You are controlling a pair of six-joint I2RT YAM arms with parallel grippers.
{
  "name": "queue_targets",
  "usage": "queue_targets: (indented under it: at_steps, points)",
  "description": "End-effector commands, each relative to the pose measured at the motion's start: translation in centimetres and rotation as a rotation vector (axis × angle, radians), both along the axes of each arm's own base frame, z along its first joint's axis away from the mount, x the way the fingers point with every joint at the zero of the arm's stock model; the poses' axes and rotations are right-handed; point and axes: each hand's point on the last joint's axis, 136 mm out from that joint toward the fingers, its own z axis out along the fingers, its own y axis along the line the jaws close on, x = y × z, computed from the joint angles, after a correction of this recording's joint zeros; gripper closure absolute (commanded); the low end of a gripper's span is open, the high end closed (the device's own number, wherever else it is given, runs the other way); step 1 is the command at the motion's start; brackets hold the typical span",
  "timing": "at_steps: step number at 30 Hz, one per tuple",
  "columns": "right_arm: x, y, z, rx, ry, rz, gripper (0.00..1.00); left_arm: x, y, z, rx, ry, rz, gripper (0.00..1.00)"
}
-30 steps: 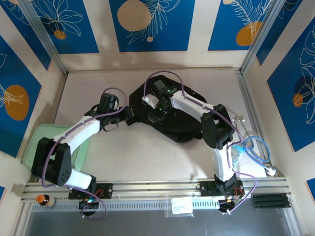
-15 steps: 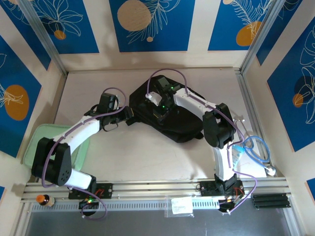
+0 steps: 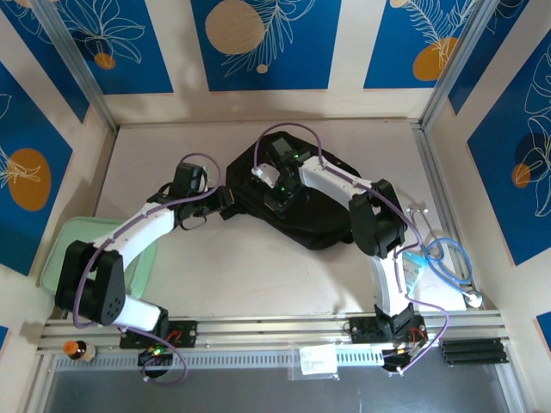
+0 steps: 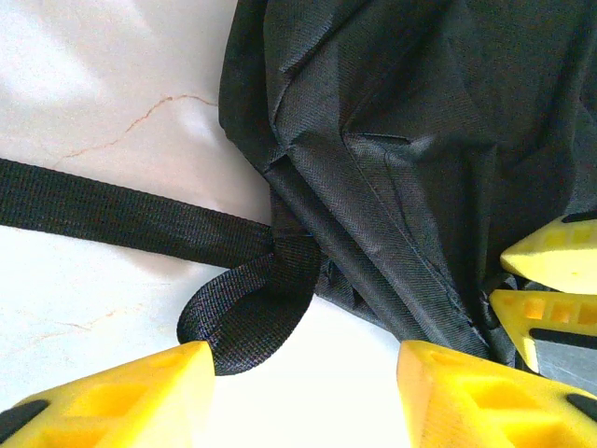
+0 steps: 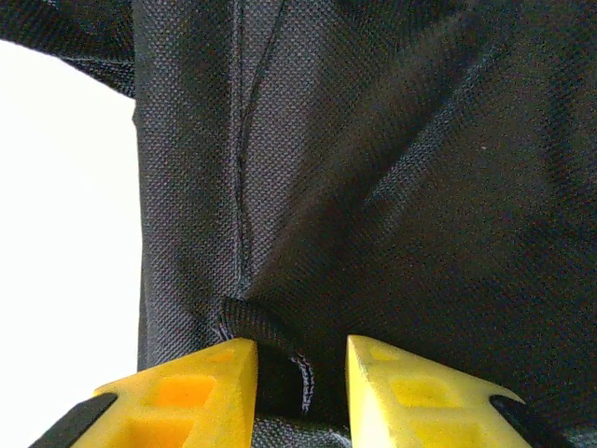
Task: Pack the student bag
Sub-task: Zip the student bag at the top-center of the table.
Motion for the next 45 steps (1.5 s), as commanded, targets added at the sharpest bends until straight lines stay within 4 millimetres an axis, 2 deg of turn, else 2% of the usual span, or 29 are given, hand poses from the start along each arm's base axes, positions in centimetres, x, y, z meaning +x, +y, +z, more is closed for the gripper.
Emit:
queue_targets:
  at_steps: [1,6,11,14,18,21,28,33,36,41,44,45]
  points:
    - [0.4,0.4,-0.4,-0.026,-0.015,0.013,0.74,-0.5,0.2,-0.5,-0.013,0.032,0.0,0.46]
    - [1.4,0.7,0.7,0.003,-0.078,-0.02,1.0,-0.6,-0.1,-0.2,-0.037,0.033,-0.004,0.46]
    - [2.1,1.1,4.2,0.12,-0.164,-0.085,1.0,-0.7,-1.7,0.6,-0.149,0.049,-0.019,0.46]
    - [1.7,1.1,6.2,0.229,-0.16,-0.133,1.0,-0.8,-3.8,1.3,-0.255,0.055,-0.043,0.46]
    - [1.3,0.5,7.6,0.341,-0.14,-0.199,1.0,-0.6,-6.3,2.6,-0.367,0.055,-0.059,0.46]
    - [1.1,-0.1,8.1,0.413,-0.112,-0.245,1.0,-0.4,-8.6,3.1,-0.437,0.058,-0.069,0.48]
    - [1.0,-1.1,8.3,0.501,-0.065,-0.336,1.0,0.8,-13.6,1.5,-0.475,0.114,-0.084,0.54]
    - [0.7,-1.1,8.2,0.536,-0.032,-0.361,1.0,2.1,-14.7,0.3,-0.456,0.135,-0.061,0.58]
    - [0.6,-1.1,7.9,0.541,-0.021,-0.369,1.0,2.5,-14.5,-0.9,-0.398,0.154,-0.04,0.63]
    - [0.8,-1.4,7.5,0.529,-0.026,-0.392,1.0,2.5,-14.4,-2.9,-0.36,0.196,-0.028,0.78]
    - [1.3,-1.9,7.5,0.512,-0.051,-0.424,1.0,2.6,-14.4,-3.2,-0.341,0.195,-0.038,0.98]
    - [1.7,-2.2,7.3,0.499,-0.062,-0.441,1.0,2.7,-14.4,-3.3,-0.329,0.193,-0.044,1.0]
